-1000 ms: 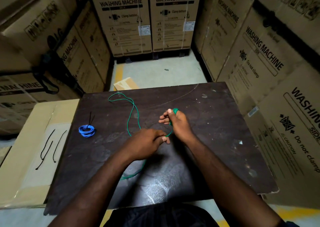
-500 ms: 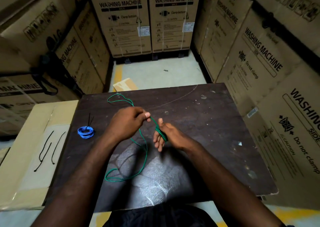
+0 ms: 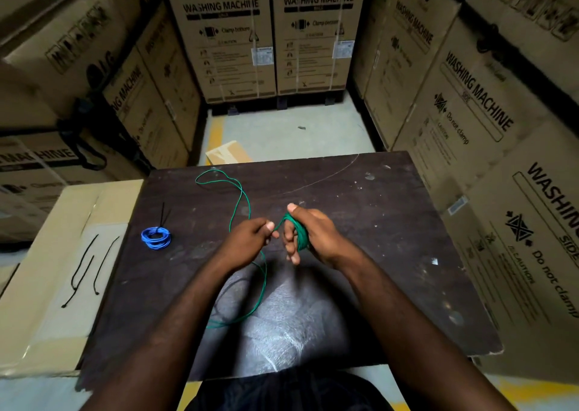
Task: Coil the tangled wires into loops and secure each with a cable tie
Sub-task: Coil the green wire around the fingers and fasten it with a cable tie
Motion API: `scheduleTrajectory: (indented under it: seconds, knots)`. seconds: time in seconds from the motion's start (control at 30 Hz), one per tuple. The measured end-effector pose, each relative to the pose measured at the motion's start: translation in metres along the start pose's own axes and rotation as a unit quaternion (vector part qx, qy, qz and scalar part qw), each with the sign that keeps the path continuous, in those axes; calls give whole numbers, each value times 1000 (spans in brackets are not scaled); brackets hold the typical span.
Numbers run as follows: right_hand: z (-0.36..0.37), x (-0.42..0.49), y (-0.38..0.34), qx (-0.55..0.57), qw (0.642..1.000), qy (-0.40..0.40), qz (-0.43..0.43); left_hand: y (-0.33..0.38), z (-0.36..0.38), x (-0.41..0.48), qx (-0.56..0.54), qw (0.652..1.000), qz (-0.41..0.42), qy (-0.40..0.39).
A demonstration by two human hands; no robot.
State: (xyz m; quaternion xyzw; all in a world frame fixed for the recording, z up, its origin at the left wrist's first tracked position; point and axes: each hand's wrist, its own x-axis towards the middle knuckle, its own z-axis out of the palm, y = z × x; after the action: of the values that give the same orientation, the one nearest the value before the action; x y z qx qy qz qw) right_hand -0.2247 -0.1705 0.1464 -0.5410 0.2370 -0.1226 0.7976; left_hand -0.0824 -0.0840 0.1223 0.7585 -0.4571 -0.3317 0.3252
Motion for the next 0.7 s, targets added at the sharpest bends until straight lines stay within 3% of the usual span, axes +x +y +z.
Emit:
scheduleTrajectory:
  seconds: [0.1, 0.23, 0.37, 0.53, 0.7]
  knots:
    - [-5, 0, -5, 1, 1000, 18, -16, -5, 12, -9, -92, 996, 4, -2]
    - [-12, 0, -17, 14, 998, 35, -44, -15, 26, -18, -123, 992, 0, 3]
    - [-7, 3, -17, 53, 997, 36, -46, -22, 35, -23, -108, 993, 10, 50]
    - [1, 14, -9, 181, 981, 28, -62, -11, 44, -33, -72, 993, 30, 88]
    - [-1, 25, 0, 177, 979, 64, -73, 6, 42, -46, 43, 978, 131, 158]
